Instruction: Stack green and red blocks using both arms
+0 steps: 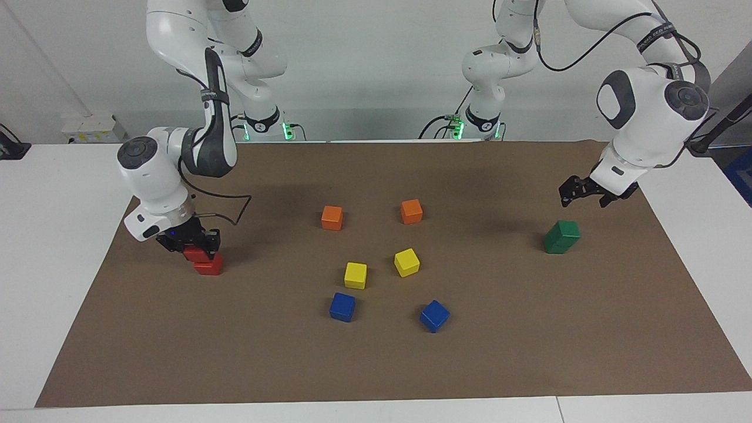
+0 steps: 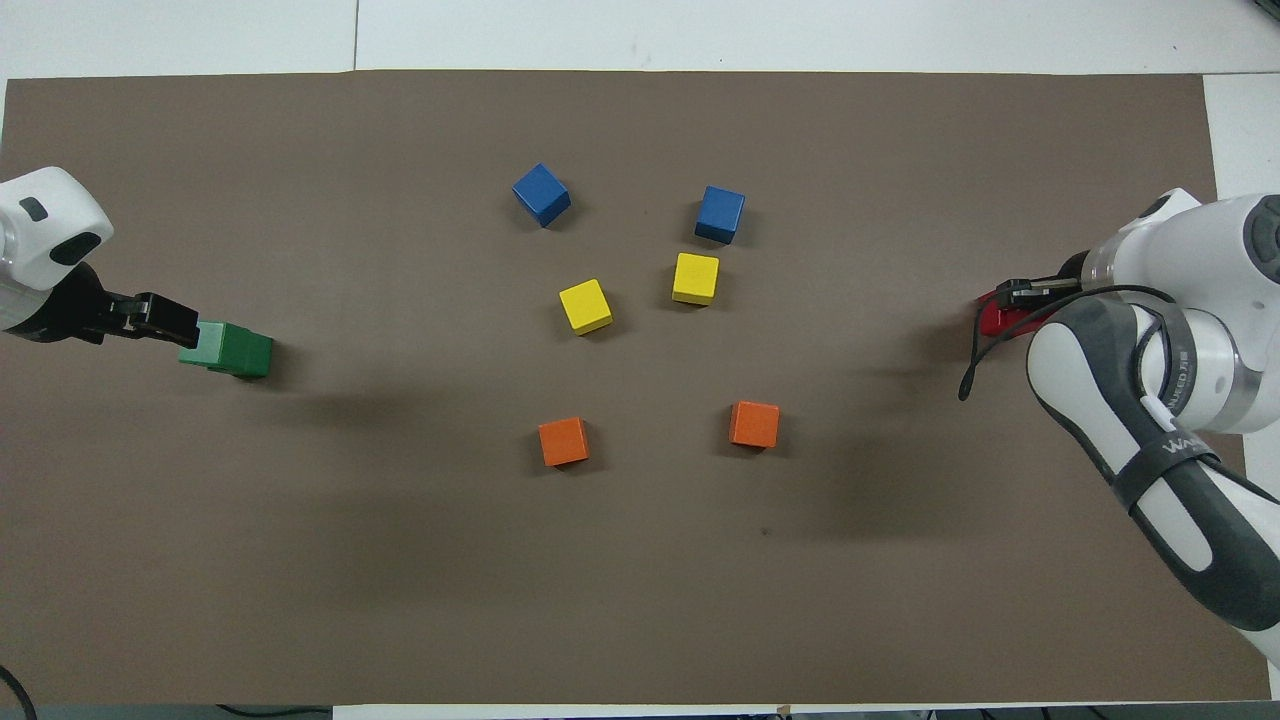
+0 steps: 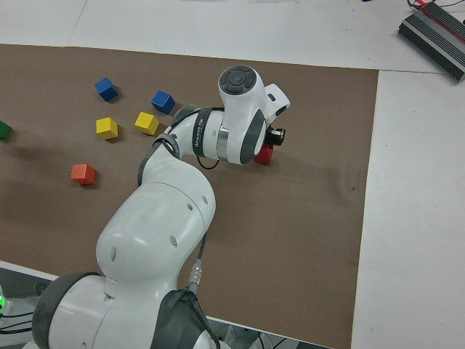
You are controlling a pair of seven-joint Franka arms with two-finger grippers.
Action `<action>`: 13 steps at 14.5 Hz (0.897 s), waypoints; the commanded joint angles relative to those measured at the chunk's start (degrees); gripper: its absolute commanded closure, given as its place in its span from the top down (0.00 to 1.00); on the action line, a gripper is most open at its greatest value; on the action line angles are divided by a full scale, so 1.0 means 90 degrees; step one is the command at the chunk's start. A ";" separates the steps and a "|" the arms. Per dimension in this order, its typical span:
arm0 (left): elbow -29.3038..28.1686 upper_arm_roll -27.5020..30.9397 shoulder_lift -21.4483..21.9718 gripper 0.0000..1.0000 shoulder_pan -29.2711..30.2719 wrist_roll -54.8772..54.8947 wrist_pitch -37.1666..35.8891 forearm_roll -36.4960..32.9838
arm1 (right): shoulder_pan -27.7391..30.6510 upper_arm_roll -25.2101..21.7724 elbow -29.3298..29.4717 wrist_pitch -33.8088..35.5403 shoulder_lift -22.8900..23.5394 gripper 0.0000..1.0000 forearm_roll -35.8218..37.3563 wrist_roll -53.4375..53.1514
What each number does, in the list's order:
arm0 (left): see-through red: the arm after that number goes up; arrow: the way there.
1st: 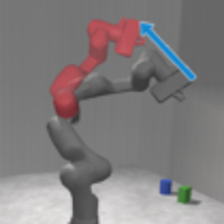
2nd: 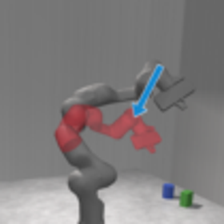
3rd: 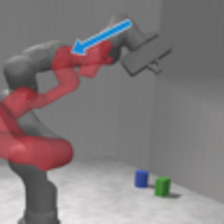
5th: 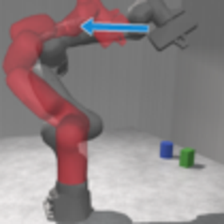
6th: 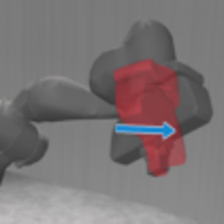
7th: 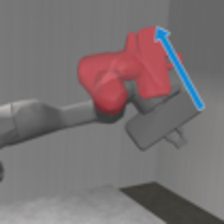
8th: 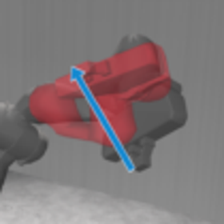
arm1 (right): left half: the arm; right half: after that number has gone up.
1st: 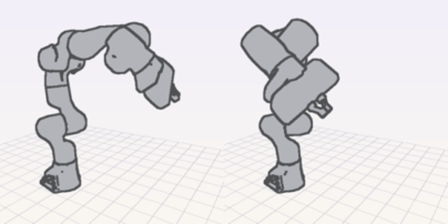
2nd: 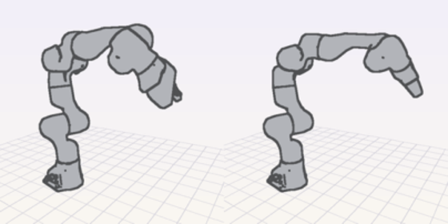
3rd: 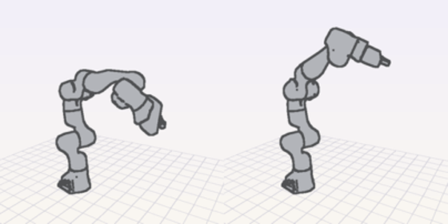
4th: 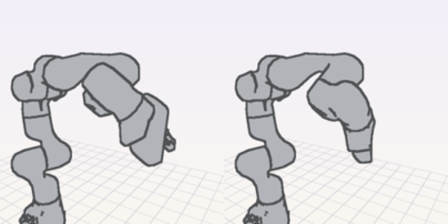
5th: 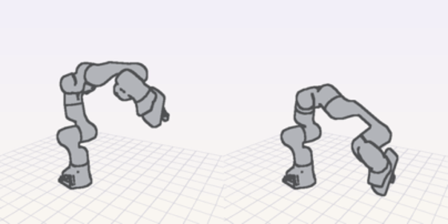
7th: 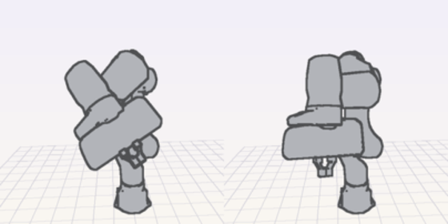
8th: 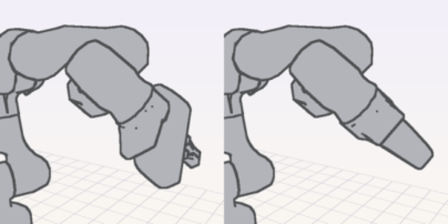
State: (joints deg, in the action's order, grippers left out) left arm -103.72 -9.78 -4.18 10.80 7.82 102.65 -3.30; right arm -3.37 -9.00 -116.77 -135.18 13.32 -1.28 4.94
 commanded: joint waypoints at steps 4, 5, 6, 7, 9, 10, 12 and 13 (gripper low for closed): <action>-0.0048 0.0774 0.0425 1.00 -0.1141 -0.0877 -0.0613 0.0201 | 0.0130 0.0101 -0.0053 -0.0215 0.0082 0.00 -0.0063 0.0047; -0.0058 0.0793 0.0464 1.00 -0.1151 -0.0879 -0.0663 0.0211 | 0.0130 0.0101 -0.0072 -0.0225 0.0092 0.00 -0.0073 0.0037; -0.0087 0.0803 0.0483 1.00 -0.1199 -0.0888 -0.0644 0.0211 | 0.0130 0.0101 -0.0082 -0.0273 0.0092 0.00 -0.0073 0.0047; -0.0135 0.0832 0.0580 1.00 -0.1190 -0.0879 -0.0653 0.0211 | 0.0130 0.0101 -0.0082 -0.0283 0.0092 0.00 -0.0073 0.0047; -0.0194 0.0832 0.0620 1.00 -0.1132 -0.0869 -0.0508 0.0211 | 0.0149 0.0101 -0.0082 -0.0283 0.0092 0.99 -0.0132 0.0047; -0.0204 0.0823 0.0640 1.00 -0.1102 -0.0859 -0.0545 0.0220 | 0.0149 0.0101 -0.0073 -0.0274 0.0092 1.00 -0.0132 0.0056; -0.0321 0.0832 0.0718 1.00 -0.1092 -0.0859 -0.0517 0.0221 | 0.0149 0.0101 -0.0034 -0.0157 0.0082 1.00 -0.0132 0.0056; -0.0341 0.0832 0.0718 1.00 -0.1092 -0.0859 -0.0497 0.0221 | 0.0140 0.0092 0.0015 -0.0021 0.0024 1.00 -0.0132 0.0056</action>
State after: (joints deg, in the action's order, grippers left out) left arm -104.28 -2.77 0.05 1.10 0.42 97.85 -2.50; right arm -3.22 -8.98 -116.84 -136.14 14.08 -1.47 4.94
